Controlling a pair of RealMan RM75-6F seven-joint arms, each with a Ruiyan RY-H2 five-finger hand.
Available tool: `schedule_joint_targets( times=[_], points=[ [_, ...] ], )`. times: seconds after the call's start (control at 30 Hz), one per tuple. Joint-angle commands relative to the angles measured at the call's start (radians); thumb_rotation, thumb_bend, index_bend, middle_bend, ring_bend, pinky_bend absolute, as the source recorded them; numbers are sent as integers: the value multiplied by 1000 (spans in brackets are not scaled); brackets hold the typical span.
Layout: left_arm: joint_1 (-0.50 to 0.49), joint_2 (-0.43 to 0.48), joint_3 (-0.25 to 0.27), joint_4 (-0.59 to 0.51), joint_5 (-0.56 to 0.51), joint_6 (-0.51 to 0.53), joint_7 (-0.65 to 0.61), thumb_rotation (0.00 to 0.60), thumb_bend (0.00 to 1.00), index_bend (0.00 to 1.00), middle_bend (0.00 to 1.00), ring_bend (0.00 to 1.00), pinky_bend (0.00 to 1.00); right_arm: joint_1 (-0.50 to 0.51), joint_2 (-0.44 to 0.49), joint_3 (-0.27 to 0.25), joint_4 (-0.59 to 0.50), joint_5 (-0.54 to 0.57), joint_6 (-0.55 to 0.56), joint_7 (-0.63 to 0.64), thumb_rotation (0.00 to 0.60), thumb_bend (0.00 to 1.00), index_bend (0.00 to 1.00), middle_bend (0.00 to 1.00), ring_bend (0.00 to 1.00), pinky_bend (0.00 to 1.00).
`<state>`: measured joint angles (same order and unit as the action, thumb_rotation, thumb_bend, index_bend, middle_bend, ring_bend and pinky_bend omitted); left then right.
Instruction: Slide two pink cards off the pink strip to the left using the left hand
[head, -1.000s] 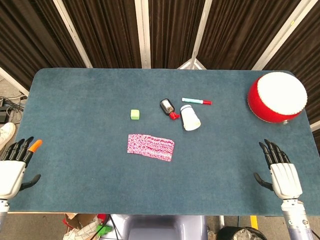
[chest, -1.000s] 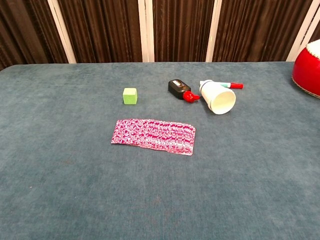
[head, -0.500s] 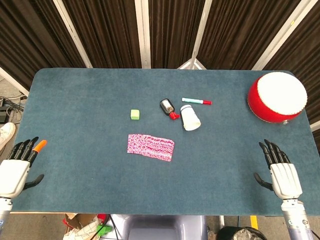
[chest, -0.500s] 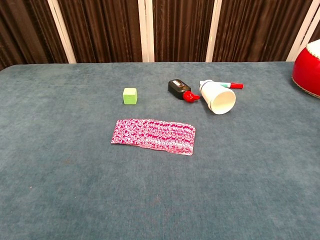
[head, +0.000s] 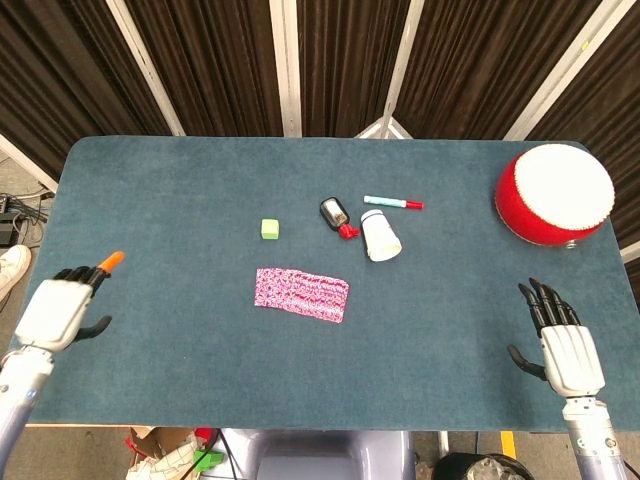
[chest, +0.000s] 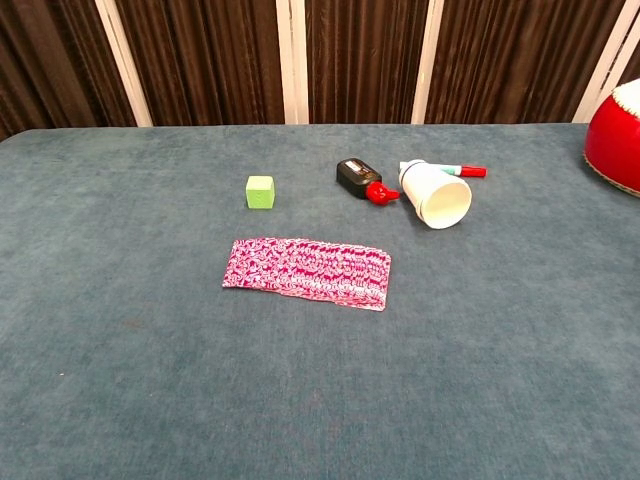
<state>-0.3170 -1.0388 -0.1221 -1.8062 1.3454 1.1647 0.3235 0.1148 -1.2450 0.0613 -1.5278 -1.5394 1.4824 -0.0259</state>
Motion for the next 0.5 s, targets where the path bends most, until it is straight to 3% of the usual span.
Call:
schedule_joint_targets(
  times=[0.03,0.13,0.27,0.5],
  points=[
    [-114,-33,-54,15,-118,-137,56,600,518,127,630,554,554,2,-2,-1,4,2,-5,-2,600,277,22,51,82,189],
    [-191,-76,-70,46,-239,-224,136,600,636,137,772,679,637,3,-3,0,6,4,-8,-2,600,278,22,51,82,189],
    [-279,-136,-64,65,-373,-271,276,600,799,150,818,733,675,4,-5,2,11,10,-11,-1,600,277,22,51,83,189],
    [-387,-206,-48,28,-535,-296,397,600,852,151,824,743,677,8,-12,0,18,12,-21,-9,600,278,22,51,83,189]
  ],
)
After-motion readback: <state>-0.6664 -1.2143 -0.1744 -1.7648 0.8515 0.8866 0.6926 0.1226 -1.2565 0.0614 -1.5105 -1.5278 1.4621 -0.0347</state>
